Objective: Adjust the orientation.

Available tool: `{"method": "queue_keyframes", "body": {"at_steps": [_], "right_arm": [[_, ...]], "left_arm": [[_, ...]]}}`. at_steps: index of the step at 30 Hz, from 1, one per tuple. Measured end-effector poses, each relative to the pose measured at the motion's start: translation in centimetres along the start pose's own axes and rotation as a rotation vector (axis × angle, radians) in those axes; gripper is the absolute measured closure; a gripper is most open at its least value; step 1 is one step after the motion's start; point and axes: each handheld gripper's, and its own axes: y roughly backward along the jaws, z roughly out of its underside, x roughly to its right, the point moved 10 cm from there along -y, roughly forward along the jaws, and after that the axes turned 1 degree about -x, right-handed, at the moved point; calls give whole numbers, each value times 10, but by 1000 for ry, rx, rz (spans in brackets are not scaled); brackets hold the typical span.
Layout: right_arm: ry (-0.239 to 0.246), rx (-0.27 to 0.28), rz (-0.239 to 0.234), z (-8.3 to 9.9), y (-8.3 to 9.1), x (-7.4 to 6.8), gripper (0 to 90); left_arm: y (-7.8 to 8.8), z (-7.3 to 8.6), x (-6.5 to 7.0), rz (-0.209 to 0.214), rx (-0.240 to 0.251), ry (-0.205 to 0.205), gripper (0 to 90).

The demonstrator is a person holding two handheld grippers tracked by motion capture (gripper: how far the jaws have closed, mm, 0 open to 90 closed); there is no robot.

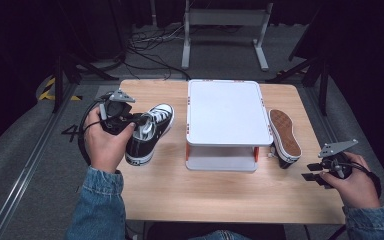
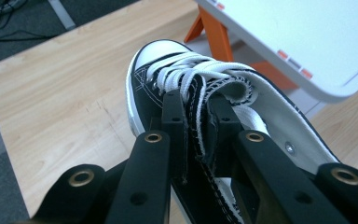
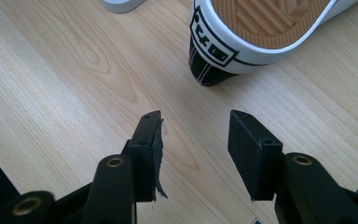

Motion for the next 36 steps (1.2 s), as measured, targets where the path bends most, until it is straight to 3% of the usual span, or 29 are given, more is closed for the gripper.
{"method": "queue_keyframes", "body": {"at_steps": [14, 21, 36], "right_arm": [[-21, 4, 18, 10, 8, 0, 556], [-36, 1, 25, 16, 11, -1, 556], [-29, 8, 26, 18, 13, -1, 556]], "left_arm": [[15, -42, -3, -19, 59, -14, 804], [19, -64, 1, -3, 95, -21, 804], [-1, -96, 24, 12, 141, 12, 804]]}}
